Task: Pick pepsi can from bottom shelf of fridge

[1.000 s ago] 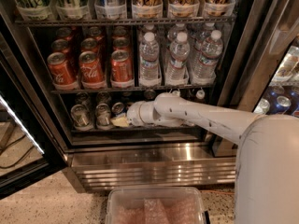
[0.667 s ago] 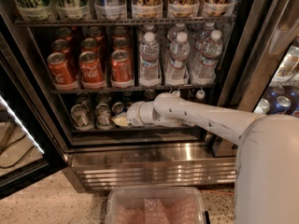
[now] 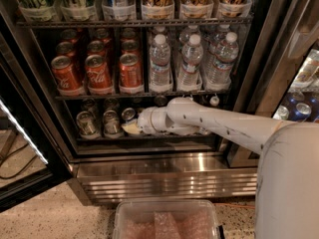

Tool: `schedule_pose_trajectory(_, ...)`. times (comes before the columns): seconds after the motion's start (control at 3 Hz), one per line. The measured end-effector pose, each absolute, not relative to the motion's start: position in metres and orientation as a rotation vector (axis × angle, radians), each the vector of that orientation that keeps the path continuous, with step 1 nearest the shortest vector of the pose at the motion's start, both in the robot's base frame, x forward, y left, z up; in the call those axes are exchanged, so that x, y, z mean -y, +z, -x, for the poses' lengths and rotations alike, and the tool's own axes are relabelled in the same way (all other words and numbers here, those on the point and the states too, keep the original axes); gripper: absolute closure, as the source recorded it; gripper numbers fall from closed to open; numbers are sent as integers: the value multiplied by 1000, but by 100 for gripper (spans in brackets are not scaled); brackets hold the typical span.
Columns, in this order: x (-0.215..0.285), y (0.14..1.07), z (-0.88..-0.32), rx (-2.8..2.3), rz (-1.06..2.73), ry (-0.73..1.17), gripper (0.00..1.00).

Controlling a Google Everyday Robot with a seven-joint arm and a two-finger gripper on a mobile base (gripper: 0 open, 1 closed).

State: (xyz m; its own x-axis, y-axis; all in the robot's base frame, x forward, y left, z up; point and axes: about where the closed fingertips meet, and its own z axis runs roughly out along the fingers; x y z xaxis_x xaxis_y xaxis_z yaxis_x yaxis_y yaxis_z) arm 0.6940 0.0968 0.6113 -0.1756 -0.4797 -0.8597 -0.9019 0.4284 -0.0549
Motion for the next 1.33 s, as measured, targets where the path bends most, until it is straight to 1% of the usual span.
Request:
schedule_pose_trajectory(1.0, -80, 629, -688, -1790, 1159, 594, 100)
schedule_pose_trajectory(1.33, -70, 656, -686, -1741, 1146, 600, 100)
